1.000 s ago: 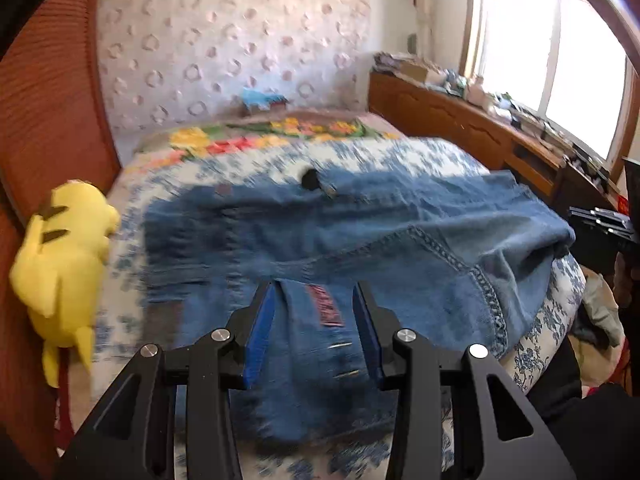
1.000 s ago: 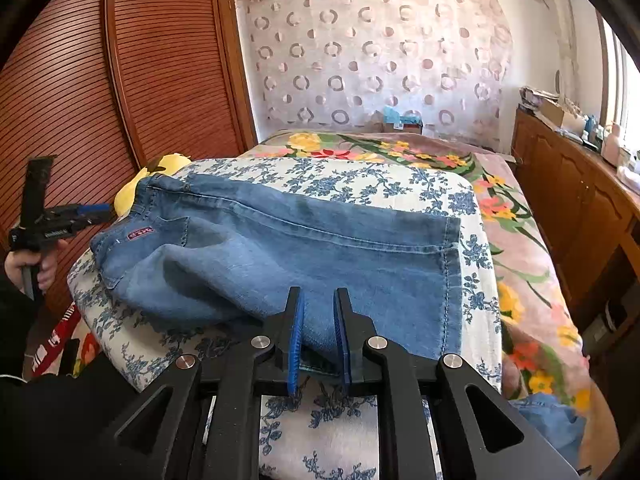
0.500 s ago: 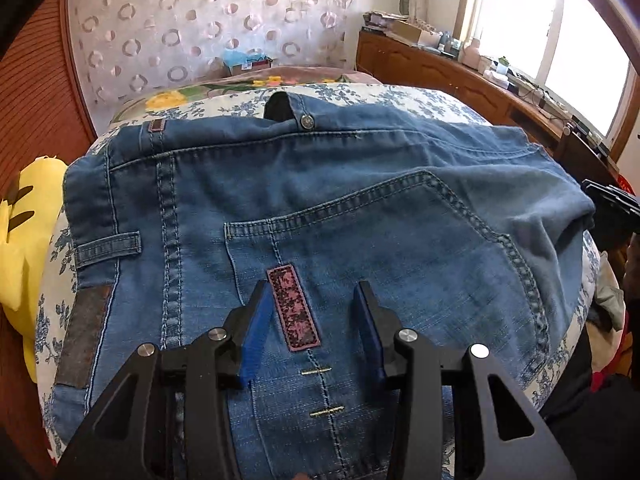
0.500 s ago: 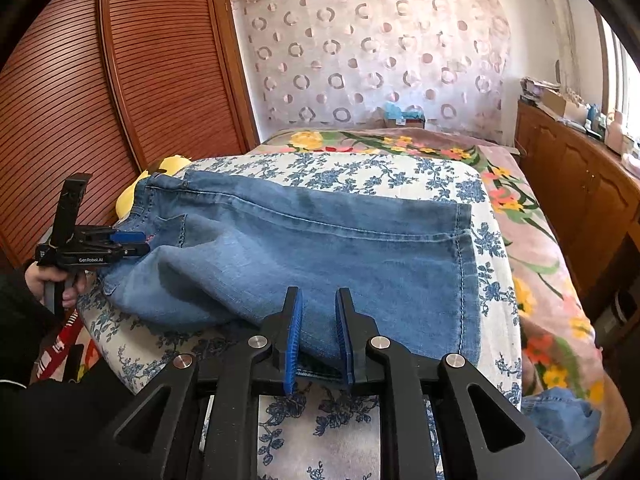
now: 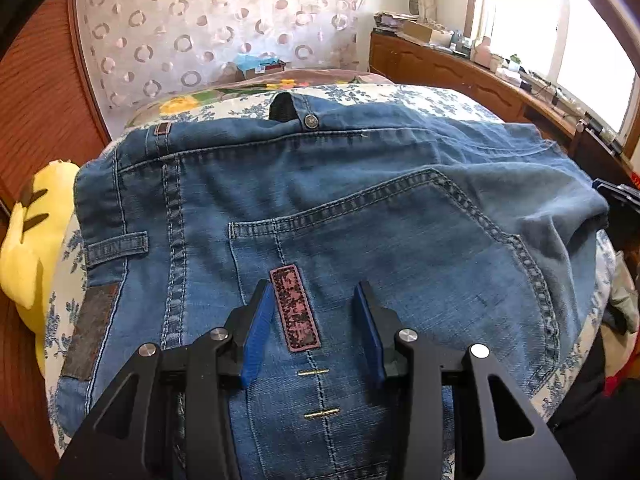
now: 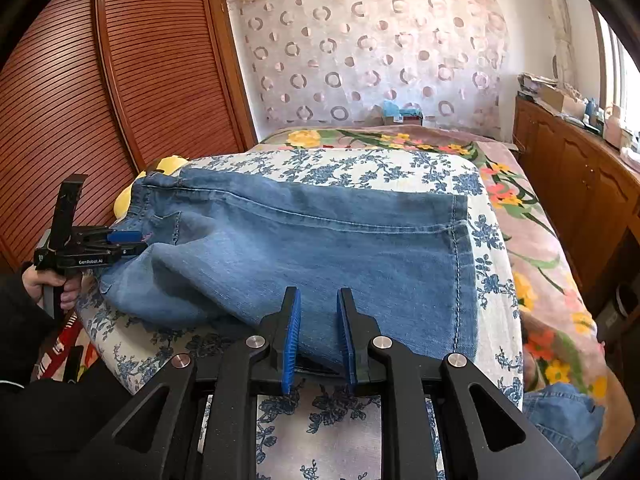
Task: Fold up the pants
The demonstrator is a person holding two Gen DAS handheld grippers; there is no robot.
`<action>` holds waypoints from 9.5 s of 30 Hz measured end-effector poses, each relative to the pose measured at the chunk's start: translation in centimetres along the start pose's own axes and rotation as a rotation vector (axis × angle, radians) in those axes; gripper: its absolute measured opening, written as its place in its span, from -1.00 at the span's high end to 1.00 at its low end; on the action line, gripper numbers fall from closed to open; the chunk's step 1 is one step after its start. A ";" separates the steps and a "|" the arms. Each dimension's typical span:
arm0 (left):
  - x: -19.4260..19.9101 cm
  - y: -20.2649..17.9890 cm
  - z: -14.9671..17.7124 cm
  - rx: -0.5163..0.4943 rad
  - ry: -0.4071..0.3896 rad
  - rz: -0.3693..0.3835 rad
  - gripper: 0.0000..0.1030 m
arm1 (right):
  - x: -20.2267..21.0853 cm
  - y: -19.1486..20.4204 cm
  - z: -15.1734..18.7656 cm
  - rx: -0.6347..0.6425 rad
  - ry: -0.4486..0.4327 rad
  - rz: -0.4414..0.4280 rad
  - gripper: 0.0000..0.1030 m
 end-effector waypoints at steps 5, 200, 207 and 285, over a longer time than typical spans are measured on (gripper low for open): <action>0.2 -0.5 -0.1 -0.014 -0.008 -0.033 0.17 | -0.2 -0.1 0.0 0.000 0.002 0.002 0.63; 9.1 -8.6 -1.4 -0.095 -0.164 0.084 -0.56 | 1.6 -10.7 -0.8 -0.238 0.053 0.169 0.16; 9.2 -6.3 -0.6 -0.052 -0.169 0.056 -0.56 | 1.0 -9.2 -2.9 -0.173 0.018 0.159 0.92; 9.6 2.1 2.3 0.112 -0.264 0.075 0.85 | -13.2 24.4 -16.9 0.452 0.084 -0.102 0.92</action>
Point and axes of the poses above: each gripper's, at about its wrist camera, not at the fingertips, and x roughly against the way its jaws point, y to its left, z to its underside, the point moved 4 cm from there along -x, roughly the way its jaws point, and after that the axes turned 5 degrees about -x, right-handed, at the moved point
